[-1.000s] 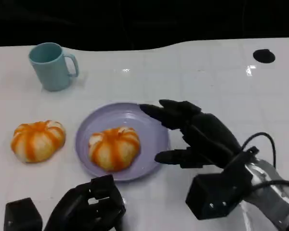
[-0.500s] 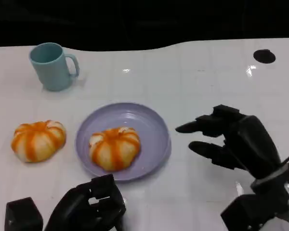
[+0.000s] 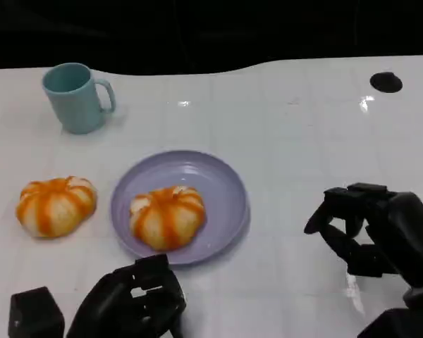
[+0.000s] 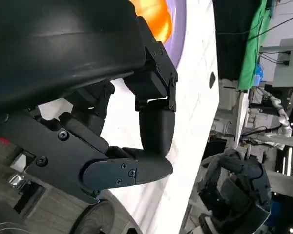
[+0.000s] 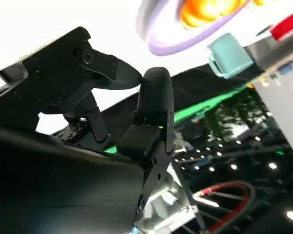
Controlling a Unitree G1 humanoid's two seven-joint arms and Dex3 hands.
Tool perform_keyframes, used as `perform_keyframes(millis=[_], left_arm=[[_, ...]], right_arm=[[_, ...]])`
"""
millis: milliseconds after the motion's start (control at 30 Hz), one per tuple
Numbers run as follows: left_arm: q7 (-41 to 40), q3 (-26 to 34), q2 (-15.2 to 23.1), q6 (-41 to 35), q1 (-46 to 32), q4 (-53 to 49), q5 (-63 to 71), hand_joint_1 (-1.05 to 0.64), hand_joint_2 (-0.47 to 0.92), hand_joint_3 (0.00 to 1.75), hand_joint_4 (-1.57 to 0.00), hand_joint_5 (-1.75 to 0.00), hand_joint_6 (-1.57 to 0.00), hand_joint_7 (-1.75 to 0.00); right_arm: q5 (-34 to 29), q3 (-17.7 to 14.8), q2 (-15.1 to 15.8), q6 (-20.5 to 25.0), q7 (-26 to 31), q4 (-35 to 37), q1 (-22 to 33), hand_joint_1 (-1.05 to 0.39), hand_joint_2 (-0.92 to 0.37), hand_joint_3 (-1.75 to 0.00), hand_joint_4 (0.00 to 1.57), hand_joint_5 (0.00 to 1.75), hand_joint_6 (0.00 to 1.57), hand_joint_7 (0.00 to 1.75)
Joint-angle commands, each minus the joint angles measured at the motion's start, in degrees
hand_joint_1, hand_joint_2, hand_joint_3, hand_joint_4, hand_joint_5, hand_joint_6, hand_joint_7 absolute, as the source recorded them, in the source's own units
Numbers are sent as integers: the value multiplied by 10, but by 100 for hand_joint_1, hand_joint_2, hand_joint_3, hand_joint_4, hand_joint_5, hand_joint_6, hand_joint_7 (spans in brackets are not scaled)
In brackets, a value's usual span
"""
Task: Grasp the bread from the table and place it into the plate.
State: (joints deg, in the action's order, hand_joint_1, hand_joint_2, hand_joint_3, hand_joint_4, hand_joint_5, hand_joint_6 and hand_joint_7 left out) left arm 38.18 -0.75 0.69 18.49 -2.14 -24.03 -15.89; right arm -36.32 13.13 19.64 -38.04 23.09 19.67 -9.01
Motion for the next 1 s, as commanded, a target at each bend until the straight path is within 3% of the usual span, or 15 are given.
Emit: perform_keyframes(millis=[33,167,300,1000], left_arm=[[-5,3,6,-1,4,-1,1,-56,65,69,-78,-175,-75,-143],[-4,4,6,0,5,-3,1,-56,65,69,-79,-175,-75,-143],[-5,5,9,1,5,-4,3,-56,65,69,-79,-175,-75,-143],[7,13,14,5,14,-20,-4,-58,66,66,-79,-175,-76,-142]], right_arm=[[13,-20,7,63,-46,-74,51,-24,-62,-89,84,175,62,156],[20,-24,2,101,-79,-120,86,-23,-54,-104,84,175,59,156],[23,-23,-3,106,-78,-126,101,-26,-51,-107,85,175,61,151],[4,-13,-16,-12,40,39,56,-30,-54,-106,85,175,61,149]])
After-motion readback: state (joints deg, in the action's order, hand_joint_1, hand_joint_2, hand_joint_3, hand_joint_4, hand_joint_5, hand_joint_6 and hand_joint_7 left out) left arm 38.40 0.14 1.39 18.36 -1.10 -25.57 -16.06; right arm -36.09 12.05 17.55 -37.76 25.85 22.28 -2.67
